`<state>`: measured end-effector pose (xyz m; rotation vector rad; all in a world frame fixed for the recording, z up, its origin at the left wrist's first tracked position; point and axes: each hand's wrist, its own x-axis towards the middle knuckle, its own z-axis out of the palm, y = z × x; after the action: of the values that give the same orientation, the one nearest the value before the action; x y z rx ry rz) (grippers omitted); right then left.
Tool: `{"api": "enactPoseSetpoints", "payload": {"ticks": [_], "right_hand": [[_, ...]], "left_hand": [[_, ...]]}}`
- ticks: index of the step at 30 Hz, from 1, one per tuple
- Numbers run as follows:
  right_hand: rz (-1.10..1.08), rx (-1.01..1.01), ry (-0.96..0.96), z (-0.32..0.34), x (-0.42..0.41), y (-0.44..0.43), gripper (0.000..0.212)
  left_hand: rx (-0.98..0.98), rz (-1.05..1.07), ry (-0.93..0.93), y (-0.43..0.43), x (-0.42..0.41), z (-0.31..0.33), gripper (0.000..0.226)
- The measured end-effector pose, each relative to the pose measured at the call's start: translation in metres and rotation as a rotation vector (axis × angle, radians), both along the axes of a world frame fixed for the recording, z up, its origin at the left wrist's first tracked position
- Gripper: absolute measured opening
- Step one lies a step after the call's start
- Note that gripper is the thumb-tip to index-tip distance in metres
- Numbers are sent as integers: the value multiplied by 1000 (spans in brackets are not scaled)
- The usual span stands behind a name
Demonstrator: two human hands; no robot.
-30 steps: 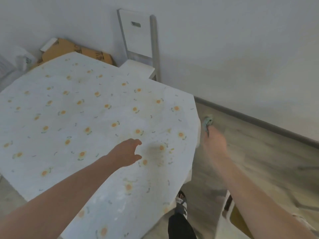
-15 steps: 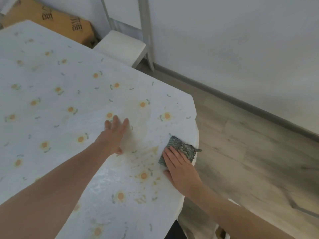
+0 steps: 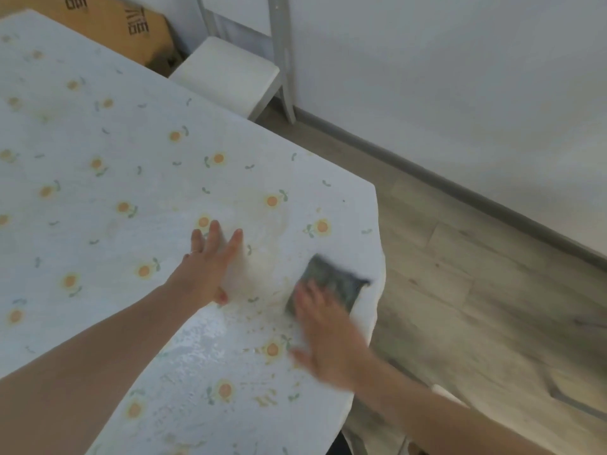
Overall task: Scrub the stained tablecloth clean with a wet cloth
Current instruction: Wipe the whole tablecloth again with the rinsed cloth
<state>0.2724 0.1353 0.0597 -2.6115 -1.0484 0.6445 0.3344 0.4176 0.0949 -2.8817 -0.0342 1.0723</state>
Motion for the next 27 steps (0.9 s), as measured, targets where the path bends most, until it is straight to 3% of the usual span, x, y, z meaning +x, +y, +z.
{"api": "enactPoseSetpoints", "payload": {"ticks": [3,5,7,9,11,12,14,16,18,19,20,22,24,26,27], "right_hand": [[442,43,-96,-3,-34,-19,79],[457,45,-148,-15,16,-26,69],[239,-69,-251,-21,92,-22,66],[-112,-156,-272,-18,159,-15,69],[-374,-133,-236,-17,171,7,75],[-390,-90,-230,-17,157,22,77],[-177,-2,-161,-13,101,45,79],[209,43,-95,-9,43,47,79],[461,81,-125,-10,55,31,72],[465,87,-182,-12,81,25,68],[388,56,-235,-14,114,22,64],[25,-71,-310,-13,184,16,60],[-298,-116,-269,-13,224,16,66],[-475,-89,-234,-17,209,36,73],[-449,-72,-240,-16,187,50,76]], "left_hand": [[-9,0,-3,1,0,-1,138],[-17,4,-6,2,-1,-2,138],[-15,9,-8,4,-1,-4,137],[-15,4,-1,4,0,-4,137],[-13,9,4,4,-2,-4,137],[-10,8,5,4,-2,-4,137],[-4,3,1,4,-1,-4,138],[-3,9,-1,4,0,-6,139],[-12,22,1,5,1,-6,139],[-18,26,1,6,1,-6,139],[-24,33,-3,7,1,-7,140],[-41,46,-12,8,0,-7,139],[-61,72,-12,7,-1,-7,139],[-65,91,-27,7,-2,-8,140],[-64,94,-37,7,-2,-9,141]]}}
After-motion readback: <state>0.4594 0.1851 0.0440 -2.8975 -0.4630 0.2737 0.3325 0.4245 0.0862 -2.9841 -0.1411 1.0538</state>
